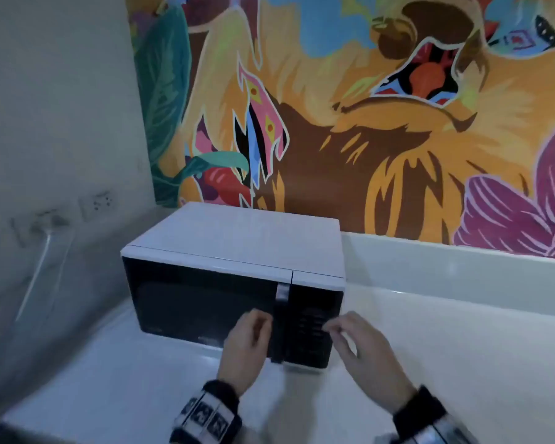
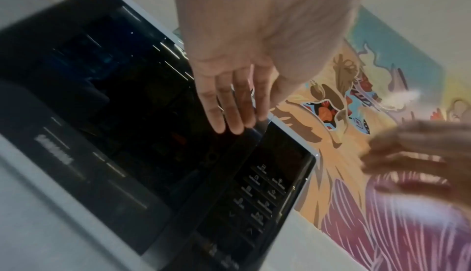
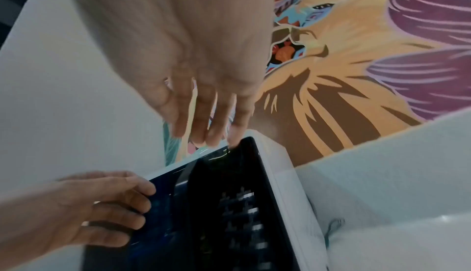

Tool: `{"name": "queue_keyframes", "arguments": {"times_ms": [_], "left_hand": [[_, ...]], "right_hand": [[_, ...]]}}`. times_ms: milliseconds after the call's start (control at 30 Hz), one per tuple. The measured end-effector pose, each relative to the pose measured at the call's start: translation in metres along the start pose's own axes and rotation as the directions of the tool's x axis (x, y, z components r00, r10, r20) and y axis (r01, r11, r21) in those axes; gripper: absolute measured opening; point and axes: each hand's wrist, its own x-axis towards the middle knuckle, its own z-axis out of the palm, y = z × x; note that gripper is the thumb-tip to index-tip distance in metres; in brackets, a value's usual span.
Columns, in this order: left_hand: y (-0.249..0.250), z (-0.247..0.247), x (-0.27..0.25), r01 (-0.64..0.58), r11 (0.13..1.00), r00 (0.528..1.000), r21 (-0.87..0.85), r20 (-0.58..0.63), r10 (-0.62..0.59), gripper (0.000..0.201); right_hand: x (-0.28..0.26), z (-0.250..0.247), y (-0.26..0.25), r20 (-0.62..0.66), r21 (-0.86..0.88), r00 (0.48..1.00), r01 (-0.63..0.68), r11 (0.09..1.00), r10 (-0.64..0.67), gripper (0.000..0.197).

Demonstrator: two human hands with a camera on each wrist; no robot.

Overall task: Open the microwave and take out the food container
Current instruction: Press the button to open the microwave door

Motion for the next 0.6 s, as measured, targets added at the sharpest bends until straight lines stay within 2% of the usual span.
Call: {"name": "queue_keyframes", "arguments": {"times_ms": [67,100,133,200,267,433,600], "left_hand": [[0.013,0.008,0.020,0.060,0.997,0.997,0.052,-0.056,-0.057,0.017],[0.018,0.013,0.029,0.100,0.993,0.995,0.069,-0.036,-0.098,0.020],[0.022,0.017,0.037,0.158,0.984,0.987,0.082,0.008,-0.159,0.021],[0.020,0.025,0.043,0.203,0.978,0.975,0.048,0.078,-0.206,0.031],[0.017,0.030,0.046,0.257,0.966,0.959,-0.026,0.126,-0.252,0.036],[0.017,0.037,0.043,0.270,0.955,0.959,-0.126,0.119,-0.256,0.038],[0.027,0.036,0.036,0.261,0.958,0.964,-0.116,0.083,-0.252,0.037]], "right_hand": [[0.032,0.011,-0.001,-0.111,-0.145,0.993,0.023,0.989,-0.039,0.032],[0.047,0.021,0.000,-0.120,-0.220,0.992,0.007,0.975,-0.035,0.036],[0.061,0.028,0.001,-0.109,-0.292,0.994,-0.003,0.956,-0.030,0.038],[0.068,0.047,0.010,-0.020,-0.426,0.999,0.028,0.904,-0.041,0.041],[0.068,0.057,0.021,-0.017,-0.519,0.998,0.045,0.853,-0.063,0.041],[0.067,0.063,0.023,-0.001,-0.519,1.000,0.021,0.854,-0.025,0.045],[0.065,0.060,0.024,0.033,-0.469,0.999,0.021,0.883,-0.007,0.068]]}}
